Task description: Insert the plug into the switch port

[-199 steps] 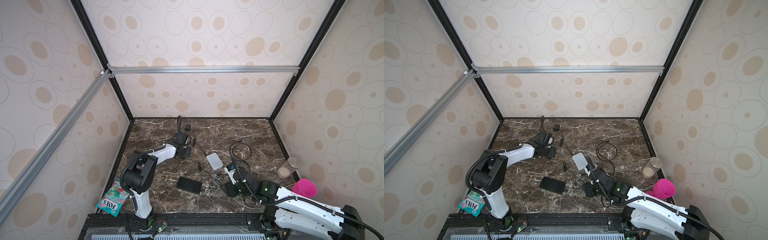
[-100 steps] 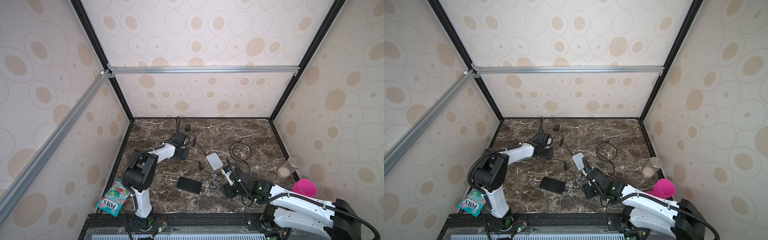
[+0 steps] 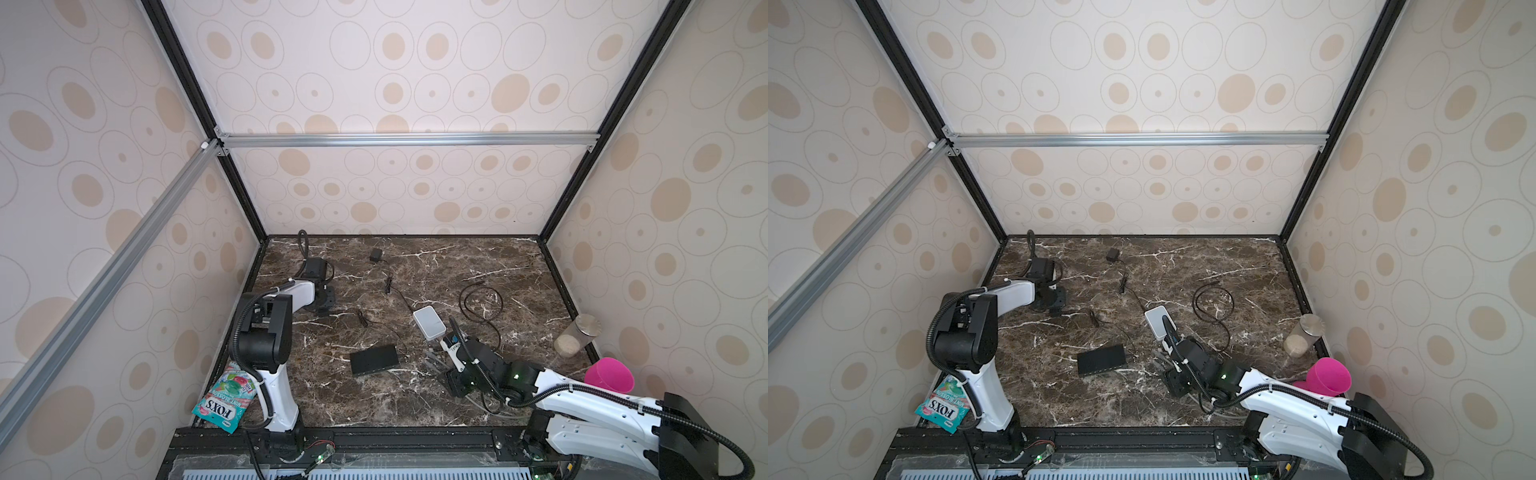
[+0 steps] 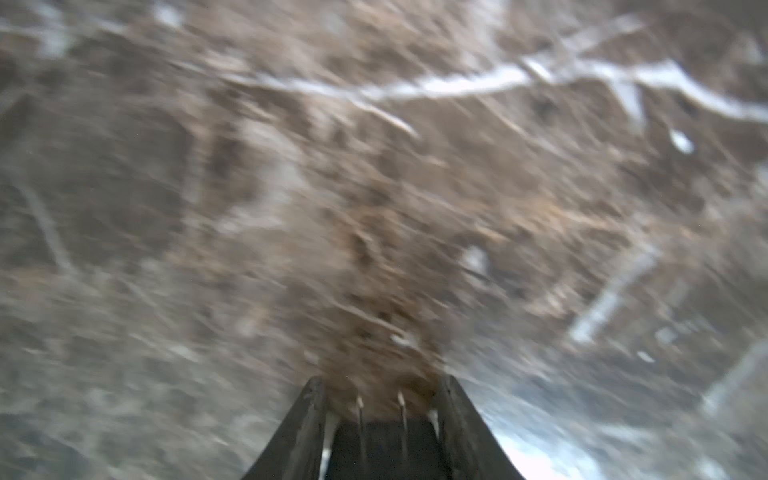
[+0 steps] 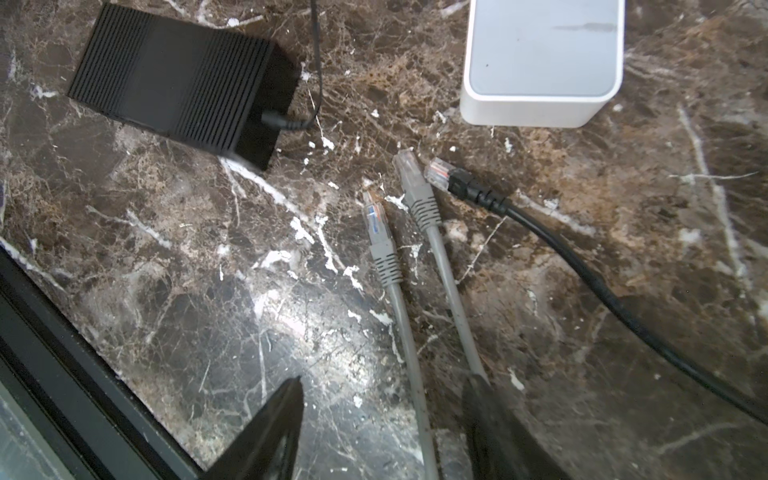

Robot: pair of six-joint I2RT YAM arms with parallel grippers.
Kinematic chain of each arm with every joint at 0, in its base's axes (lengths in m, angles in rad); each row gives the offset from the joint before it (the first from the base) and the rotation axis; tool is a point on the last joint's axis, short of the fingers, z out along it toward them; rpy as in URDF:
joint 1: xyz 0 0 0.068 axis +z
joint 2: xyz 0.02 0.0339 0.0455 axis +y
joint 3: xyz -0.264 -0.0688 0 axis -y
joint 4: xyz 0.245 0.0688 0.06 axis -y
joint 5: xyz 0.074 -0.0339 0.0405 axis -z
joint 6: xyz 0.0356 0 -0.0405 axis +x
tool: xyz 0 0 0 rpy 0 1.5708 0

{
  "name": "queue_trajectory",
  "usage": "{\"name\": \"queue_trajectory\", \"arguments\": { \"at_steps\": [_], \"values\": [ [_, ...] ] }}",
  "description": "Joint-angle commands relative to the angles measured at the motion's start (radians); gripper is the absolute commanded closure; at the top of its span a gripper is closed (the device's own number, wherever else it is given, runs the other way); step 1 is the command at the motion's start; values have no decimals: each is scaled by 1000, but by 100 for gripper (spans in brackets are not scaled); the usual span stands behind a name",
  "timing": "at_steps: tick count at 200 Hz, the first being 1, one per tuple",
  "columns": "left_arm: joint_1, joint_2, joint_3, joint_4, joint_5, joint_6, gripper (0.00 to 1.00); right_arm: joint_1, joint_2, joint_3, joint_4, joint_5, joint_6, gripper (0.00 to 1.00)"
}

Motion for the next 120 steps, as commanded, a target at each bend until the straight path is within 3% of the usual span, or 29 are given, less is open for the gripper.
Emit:
{"name": "queue_trajectory", "arguments": {
  "at_steps": [1,40,63,78,100,120],
  "values": [
    [33,29,30,-12,-2,11,56,-6,5,-8,8,-13,-7,36],
    [43,0,21,-8,6,-8,52,-5,-6,0,-11,-27,-1,36],
    [36,-100,-15,23,125,-60,28,-6,-4,-1,-8,-42,19,36],
    [14,-207,-47,32,167,-78,20,-6,9,3,-1,-61,37,36],
    [-34,-364,-128,34,222,-91,18,-6,34,15,17,-99,68,36],
    [-86,-506,-291,85,291,-147,20,-6,82,10,128,-172,115,37]
  ]
}}
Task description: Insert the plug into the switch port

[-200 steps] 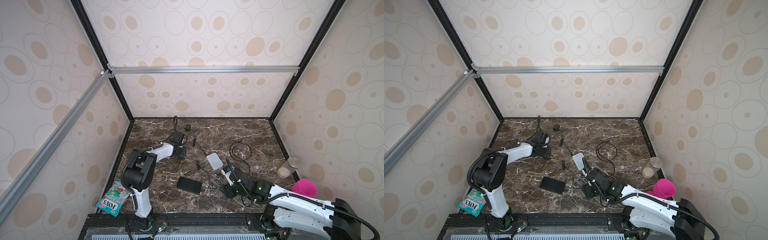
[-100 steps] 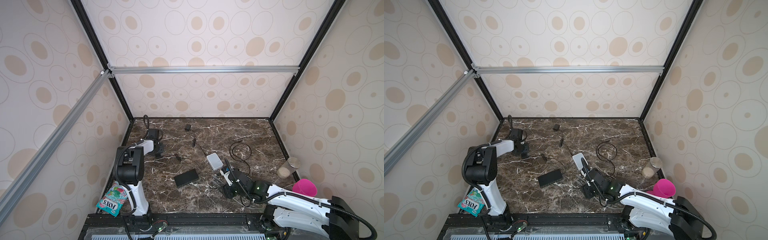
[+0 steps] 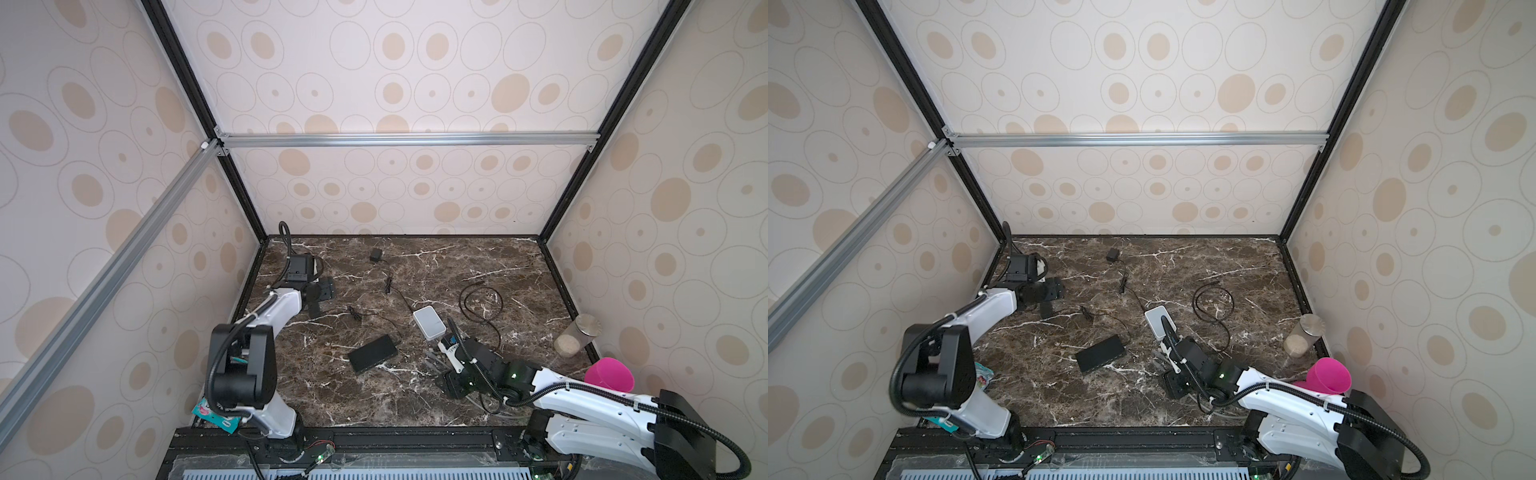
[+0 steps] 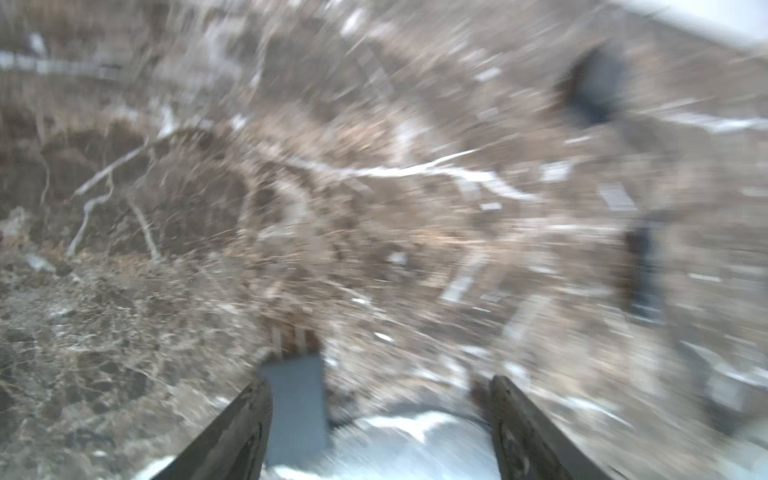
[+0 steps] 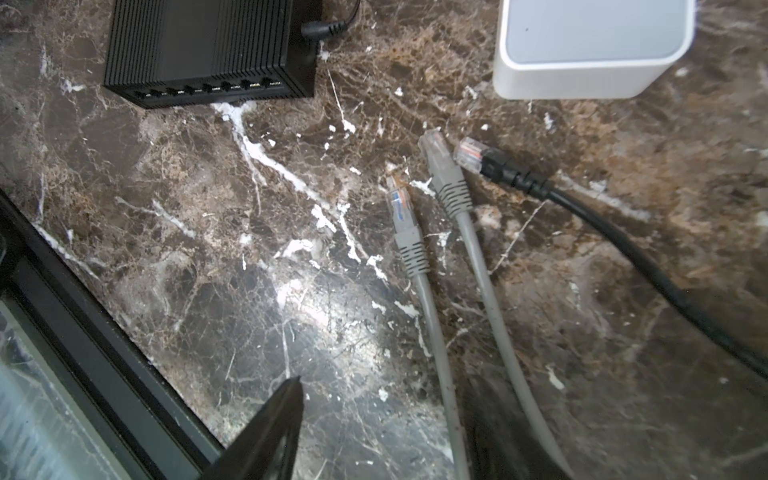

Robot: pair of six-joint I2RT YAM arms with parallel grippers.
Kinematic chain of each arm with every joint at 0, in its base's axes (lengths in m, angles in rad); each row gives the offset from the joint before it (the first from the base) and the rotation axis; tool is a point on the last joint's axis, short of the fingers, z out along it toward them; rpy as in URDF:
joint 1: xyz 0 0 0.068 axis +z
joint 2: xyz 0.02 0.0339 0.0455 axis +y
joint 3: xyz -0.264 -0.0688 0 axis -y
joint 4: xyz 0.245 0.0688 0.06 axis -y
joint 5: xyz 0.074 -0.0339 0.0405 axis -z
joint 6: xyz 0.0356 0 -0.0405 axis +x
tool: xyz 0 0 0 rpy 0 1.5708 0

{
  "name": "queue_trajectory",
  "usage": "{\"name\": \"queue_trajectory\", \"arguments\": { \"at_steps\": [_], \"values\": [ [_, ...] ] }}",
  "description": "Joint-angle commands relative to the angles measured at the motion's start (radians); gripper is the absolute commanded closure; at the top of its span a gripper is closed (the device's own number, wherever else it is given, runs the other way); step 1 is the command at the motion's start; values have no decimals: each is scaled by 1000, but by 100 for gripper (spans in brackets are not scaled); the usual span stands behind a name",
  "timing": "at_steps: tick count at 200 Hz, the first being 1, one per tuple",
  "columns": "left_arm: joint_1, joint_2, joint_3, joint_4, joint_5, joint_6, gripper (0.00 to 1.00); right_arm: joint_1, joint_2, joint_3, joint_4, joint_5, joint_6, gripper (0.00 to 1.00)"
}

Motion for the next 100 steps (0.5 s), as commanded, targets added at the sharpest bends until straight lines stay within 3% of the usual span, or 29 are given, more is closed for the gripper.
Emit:
{"name": "queue_trajectory", "arguments": {
  "at_steps": [1,26,49,100],
  "values": [
    [-58,-137,-148,41,115,-70,20,-5,48,11,115,-93,70,37],
    [-125,-294,-395,185,199,-185,21,-5,159,42,275,-181,174,38],
    [-156,-414,-560,274,214,-233,21,-5,264,73,419,-181,311,37],
    [-176,-511,-674,343,237,-273,21,37,511,181,646,-141,644,37]
  ]
}}
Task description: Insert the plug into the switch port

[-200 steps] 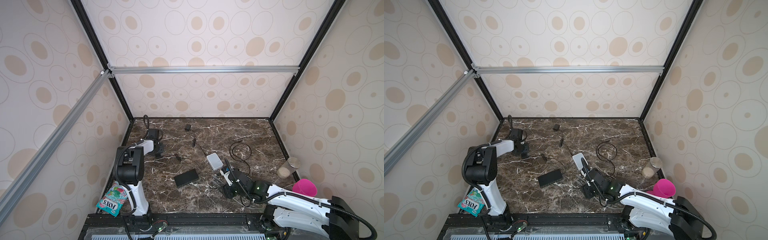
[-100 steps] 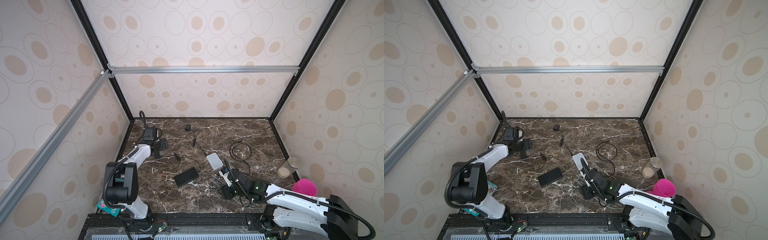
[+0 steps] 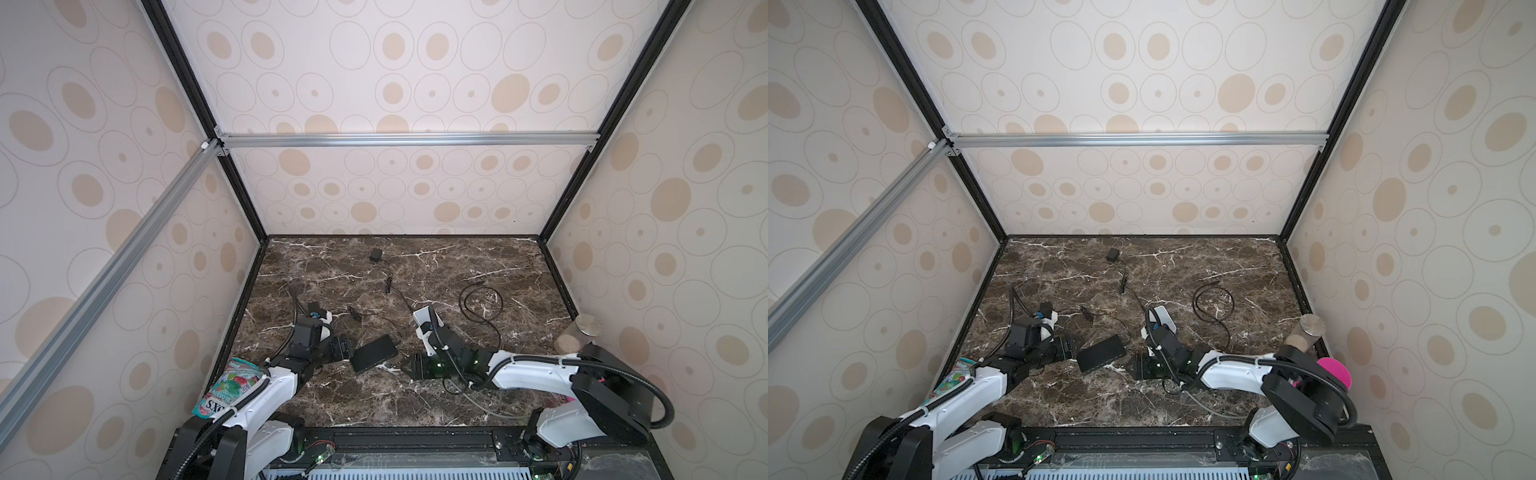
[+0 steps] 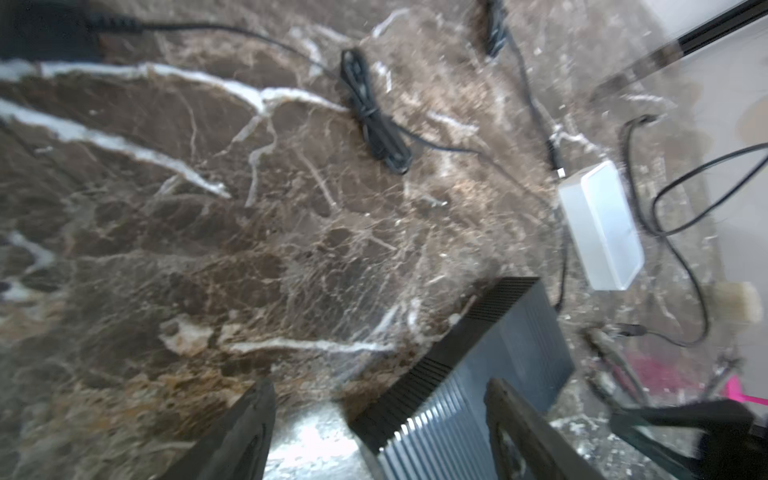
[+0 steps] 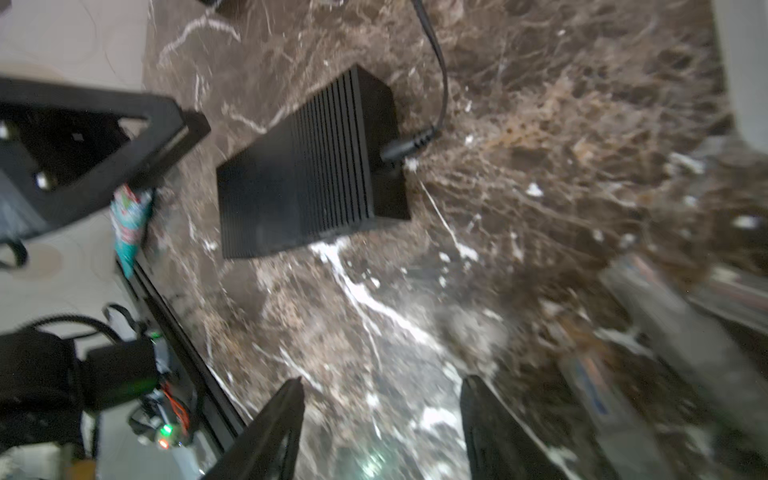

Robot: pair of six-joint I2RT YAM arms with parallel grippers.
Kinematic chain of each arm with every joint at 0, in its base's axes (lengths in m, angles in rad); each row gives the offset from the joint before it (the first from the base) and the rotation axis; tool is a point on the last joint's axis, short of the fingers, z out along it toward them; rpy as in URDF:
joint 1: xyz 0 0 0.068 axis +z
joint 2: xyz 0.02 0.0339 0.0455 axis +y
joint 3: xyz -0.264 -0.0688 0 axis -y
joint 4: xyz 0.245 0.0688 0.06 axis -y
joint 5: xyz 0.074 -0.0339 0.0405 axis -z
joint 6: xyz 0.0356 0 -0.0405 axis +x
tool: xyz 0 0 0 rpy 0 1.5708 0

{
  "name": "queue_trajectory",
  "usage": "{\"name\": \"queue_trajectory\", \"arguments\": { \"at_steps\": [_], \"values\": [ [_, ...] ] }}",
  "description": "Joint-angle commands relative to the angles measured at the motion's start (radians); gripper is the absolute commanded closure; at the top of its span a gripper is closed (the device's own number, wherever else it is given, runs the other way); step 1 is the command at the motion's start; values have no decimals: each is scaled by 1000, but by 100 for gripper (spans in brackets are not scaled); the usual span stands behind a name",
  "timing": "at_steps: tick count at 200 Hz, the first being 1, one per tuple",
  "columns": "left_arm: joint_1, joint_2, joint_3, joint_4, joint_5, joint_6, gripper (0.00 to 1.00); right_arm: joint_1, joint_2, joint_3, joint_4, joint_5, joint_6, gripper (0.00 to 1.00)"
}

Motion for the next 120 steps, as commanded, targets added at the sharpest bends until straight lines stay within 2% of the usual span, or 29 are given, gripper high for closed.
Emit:
{"name": "queue_trajectory", "arguments": {
  "at_steps": [1,43,120],
  "values": [
    [-11,-20,-8,107,33,-47,20,33,75,56,160,19,214,37],
    [-21,-46,-74,179,52,-80,21,61,221,125,242,63,339,38],
    [-62,-52,-94,192,42,-82,20,40,345,242,266,89,307,38]
  ]
}}
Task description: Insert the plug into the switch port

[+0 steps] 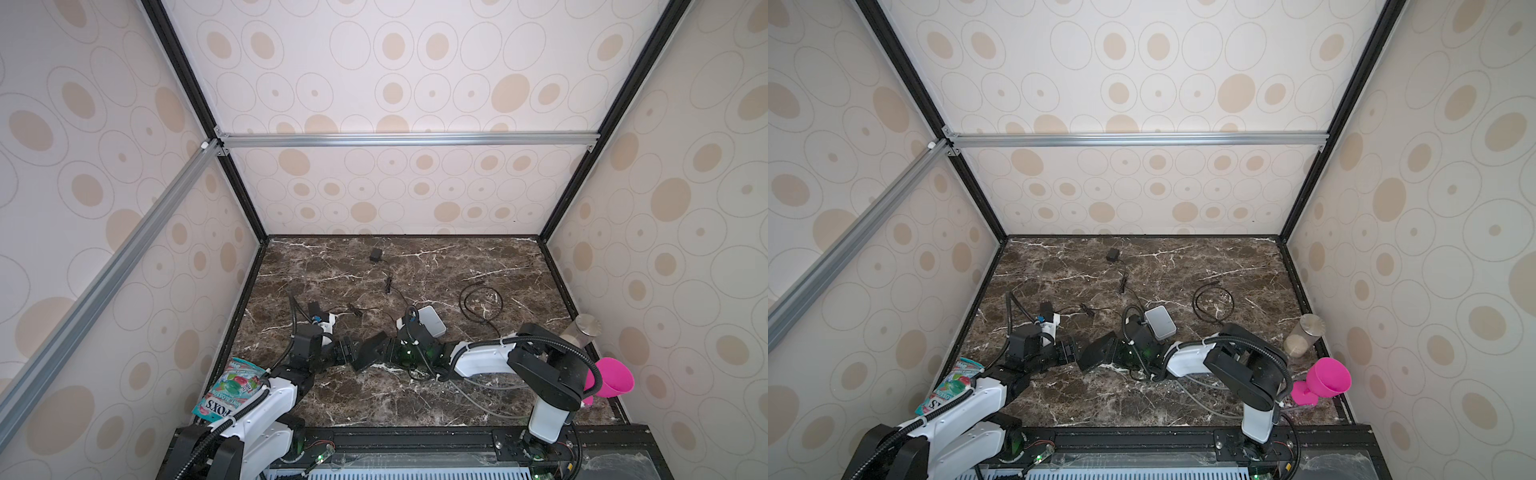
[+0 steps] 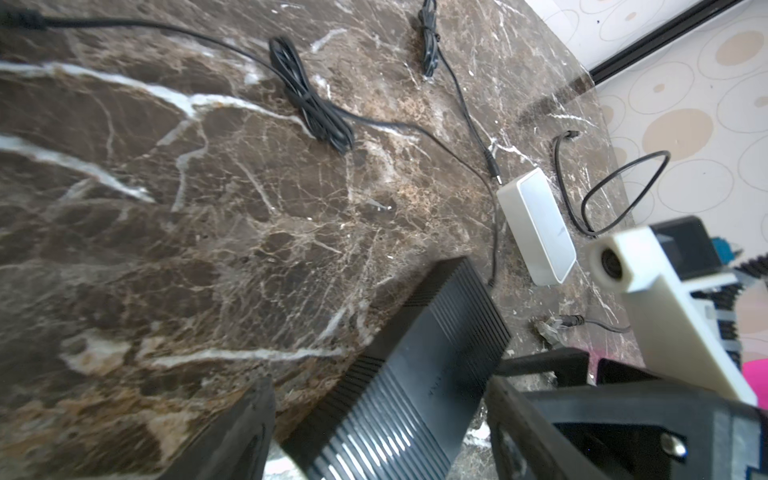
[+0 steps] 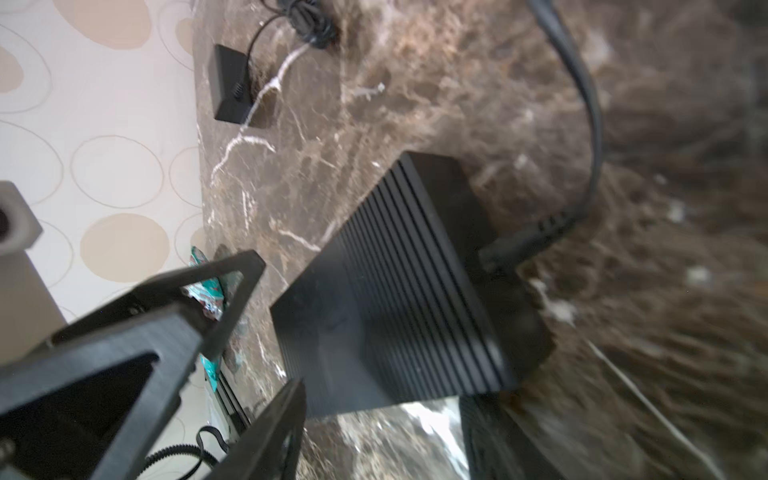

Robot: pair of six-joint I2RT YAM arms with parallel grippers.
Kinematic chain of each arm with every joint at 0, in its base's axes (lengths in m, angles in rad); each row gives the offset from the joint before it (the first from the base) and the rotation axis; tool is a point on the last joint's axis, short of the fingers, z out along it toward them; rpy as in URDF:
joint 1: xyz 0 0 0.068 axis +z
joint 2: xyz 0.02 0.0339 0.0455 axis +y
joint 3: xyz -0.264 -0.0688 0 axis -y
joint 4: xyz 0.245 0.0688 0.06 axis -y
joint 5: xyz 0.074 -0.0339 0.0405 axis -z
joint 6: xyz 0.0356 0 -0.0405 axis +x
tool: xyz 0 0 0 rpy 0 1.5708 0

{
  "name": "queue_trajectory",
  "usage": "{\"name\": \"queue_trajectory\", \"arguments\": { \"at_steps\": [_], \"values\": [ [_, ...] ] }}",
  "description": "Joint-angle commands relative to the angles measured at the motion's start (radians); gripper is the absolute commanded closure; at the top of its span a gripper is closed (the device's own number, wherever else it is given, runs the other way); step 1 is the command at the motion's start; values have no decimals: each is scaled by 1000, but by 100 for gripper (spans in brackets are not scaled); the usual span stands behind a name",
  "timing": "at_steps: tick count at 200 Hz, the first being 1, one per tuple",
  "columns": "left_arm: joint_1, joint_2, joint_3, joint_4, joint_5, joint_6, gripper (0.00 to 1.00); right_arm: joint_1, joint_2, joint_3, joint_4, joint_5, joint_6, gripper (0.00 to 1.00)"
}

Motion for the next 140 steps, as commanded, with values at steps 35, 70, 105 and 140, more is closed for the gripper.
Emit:
{"name": "queue_trajectory", "arguments": {
  "at_steps": [35,70,105,140],
  "values": [
    [-27,-11,0,31,-3,-11,20,-63,69,18,168,-32,57,41],
    [-33,-14,-4,29,-5,-16,20,-108,35,-17,251,-99,-1,41],
    [-53,-46,-25,23,-16,-27,19,-206,-95,-134,234,-203,-70,44],
    [-62,-106,11,-31,-42,-18,20,-214,-402,-99,-391,-151,-531,43]
  ]
}}
